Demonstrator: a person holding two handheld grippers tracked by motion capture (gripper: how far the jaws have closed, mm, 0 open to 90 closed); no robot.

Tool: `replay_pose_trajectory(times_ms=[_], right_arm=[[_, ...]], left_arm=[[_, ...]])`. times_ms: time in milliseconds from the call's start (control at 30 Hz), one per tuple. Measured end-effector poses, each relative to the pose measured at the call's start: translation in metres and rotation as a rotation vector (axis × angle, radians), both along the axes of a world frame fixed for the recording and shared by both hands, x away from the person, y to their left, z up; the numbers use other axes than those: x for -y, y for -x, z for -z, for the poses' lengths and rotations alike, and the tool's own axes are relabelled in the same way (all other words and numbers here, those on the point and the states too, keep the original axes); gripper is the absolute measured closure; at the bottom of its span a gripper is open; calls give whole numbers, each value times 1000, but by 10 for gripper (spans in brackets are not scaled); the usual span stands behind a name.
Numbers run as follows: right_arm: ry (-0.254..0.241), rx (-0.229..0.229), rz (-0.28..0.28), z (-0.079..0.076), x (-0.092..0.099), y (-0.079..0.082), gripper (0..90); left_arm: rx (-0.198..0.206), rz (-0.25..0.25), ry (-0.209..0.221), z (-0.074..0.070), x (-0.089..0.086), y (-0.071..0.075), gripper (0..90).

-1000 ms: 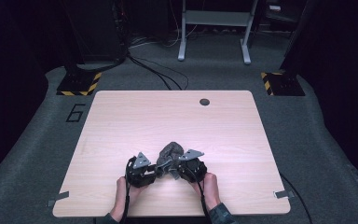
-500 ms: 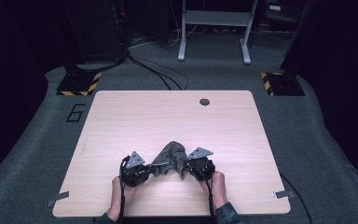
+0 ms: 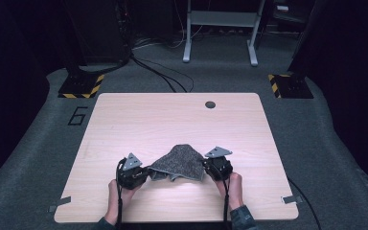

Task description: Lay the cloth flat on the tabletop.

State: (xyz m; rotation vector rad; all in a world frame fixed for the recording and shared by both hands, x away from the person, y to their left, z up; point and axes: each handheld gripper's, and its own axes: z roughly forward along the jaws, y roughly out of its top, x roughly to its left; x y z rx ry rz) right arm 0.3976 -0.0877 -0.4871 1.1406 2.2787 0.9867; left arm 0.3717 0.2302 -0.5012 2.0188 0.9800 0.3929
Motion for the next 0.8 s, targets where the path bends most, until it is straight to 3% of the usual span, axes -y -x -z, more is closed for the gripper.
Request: replay_pose_trajectory(times_ms=[67, 133, 167, 200, 333, 433, 533, 667, 733, 800], right_arm=[[-1, -26, 4, 4, 1, -4, 821], [5, -35, 17, 8, 3, -5, 729], [5, -35, 17, 8, 3, -5, 729], [-4, -40, 21, 7, 4, -3, 704], [-24, -23, 15, 0, 13, 6, 620], [-29, -4, 13, -6, 20, 20, 564], [-55, -13, 8, -6, 20, 29, 549], [-34, -37, -49, 2, 9, 45, 532], [-29, -47, -58, 5, 5, 46, 532], [-12, -78, -54, 15, -5, 46, 532]], left_arm=[[-15, -2, -6, 3, 1, -2, 785], [-35, -5, -2, 4, 1, -2, 618], [-38, -4, -1, 4, 0, -2, 618], [-45, -3, -7, 3, -1, -1, 561], [-46, -20, 3, 3, -2, 5, 370], [-43, -18, -3, 2, -4, 10, 295], [-41, -19, 4, 1, -4, 15, 273], [-37, -9, -9, 1, 1, 20, 265], [-51, -2, 3, 2, 4, 21, 265], [-41, -14, 4, 4, 8, 20, 266]])
